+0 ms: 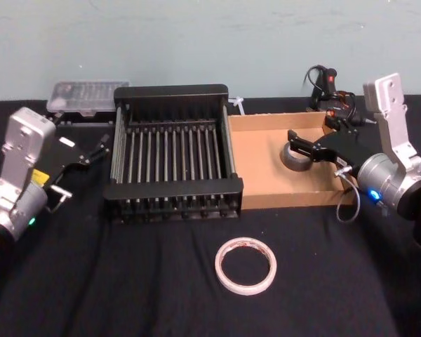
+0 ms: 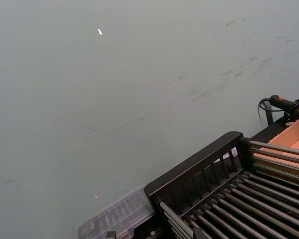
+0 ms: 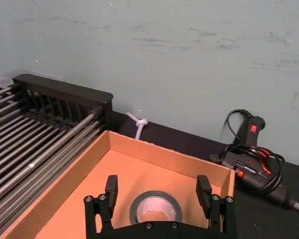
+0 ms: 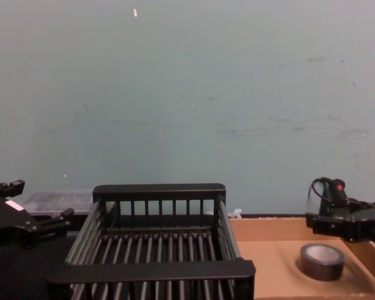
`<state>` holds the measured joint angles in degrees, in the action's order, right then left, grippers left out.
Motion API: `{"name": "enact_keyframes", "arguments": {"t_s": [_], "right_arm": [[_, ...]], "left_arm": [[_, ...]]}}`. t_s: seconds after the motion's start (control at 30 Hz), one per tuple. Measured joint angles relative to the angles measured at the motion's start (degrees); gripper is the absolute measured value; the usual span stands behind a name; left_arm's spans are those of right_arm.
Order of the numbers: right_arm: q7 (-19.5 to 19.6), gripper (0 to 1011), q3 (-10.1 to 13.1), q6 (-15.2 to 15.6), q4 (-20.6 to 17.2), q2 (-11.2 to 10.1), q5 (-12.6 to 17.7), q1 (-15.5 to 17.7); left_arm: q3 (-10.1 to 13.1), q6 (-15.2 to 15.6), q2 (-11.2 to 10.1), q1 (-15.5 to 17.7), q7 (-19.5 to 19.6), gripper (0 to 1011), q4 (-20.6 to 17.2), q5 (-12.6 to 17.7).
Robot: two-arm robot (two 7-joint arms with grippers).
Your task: Pick up the white tape and place it into the black box , Pick up the silver tape and place it into the brown box.
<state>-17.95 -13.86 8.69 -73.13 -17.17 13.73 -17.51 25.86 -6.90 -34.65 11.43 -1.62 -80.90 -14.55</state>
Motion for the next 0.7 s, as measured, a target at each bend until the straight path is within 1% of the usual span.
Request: {"name": "enact_keyframes", "arguments": {"t_s": [0.33, 0.43, 0.53, 0.57, 0.67, 0.7], "right_arm": [[-2.05, 1002, 0.44, 2.99, -4.75, -1.21, 3.46, 2.8], [-2.62, 1002, 0.6, 4.66, -7.35, -2.08, 5.09, 4.22], [-2.77, 1002, 0.59, 5.5, -9.09, -2.77, 5.73, 5.17], [-2.78, 1002, 0.53, 5.9, -10.19, -3.23, 5.99, 5.82], [-2.7, 1002, 0.42, 6.2, -11.94, -4.0, 6.27, 6.96], [-2.6, 1002, 0.39, 6.25, -13.17, -4.48, 6.46, 7.7]], "left_arm": [[0.0, 0.0, 0.0, 0.0, 0.0, 1001, 0.0, 0.0], [0.0, 0.0, 0.0, 0.0, 0.0, 1001, 0.0, 0.0], [0.0, 0.0, 0.0, 0.0, 0.0, 1001, 0.0, 0.0], [0.0, 0.0, 0.0, 0.0, 0.0, 1001, 0.0, 0.0], [0.0, 0.0, 0.0, 0.0, 0.0, 1001, 0.0, 0.0], [0.0, -0.01, 0.0, 0.0, 0.0, 1001, 0.0, 0.0]]}}
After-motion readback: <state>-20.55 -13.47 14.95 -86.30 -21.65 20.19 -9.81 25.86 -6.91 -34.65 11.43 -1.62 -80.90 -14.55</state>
